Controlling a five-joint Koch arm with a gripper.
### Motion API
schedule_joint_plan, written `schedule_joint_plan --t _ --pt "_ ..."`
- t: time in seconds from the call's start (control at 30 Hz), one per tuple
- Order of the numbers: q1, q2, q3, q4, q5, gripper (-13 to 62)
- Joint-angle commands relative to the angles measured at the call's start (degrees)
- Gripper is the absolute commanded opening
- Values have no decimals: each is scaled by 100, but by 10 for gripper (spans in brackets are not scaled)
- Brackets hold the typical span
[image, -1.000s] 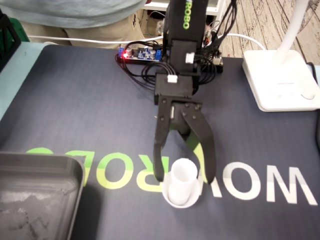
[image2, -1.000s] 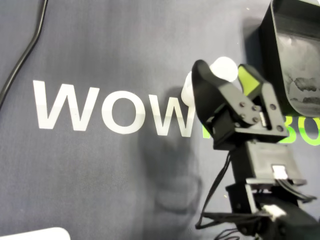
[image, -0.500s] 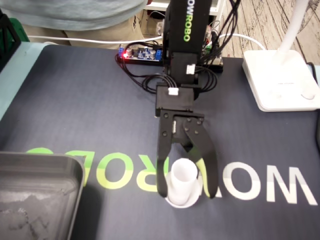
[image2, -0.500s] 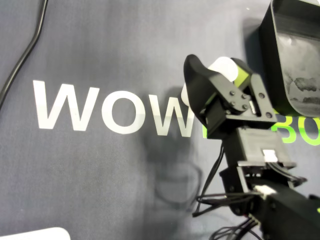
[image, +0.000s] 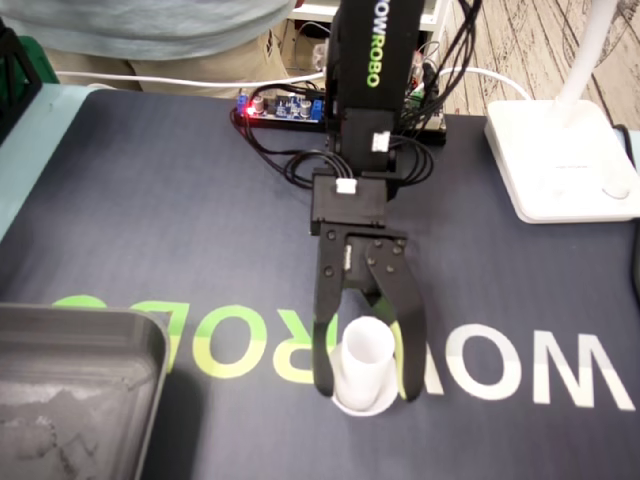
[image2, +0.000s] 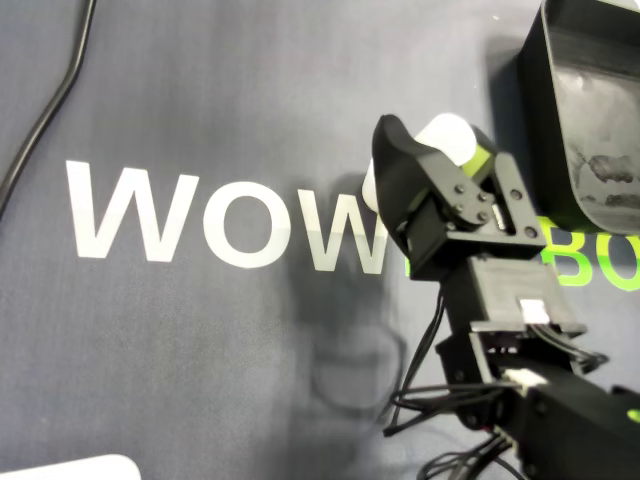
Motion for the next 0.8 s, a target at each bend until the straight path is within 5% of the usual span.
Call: schedule_joint_plan --t 0.0,0.77 --pt "-53 9 -158 -475 62 215" --pt "-334 -9 -158 -466 545 105"
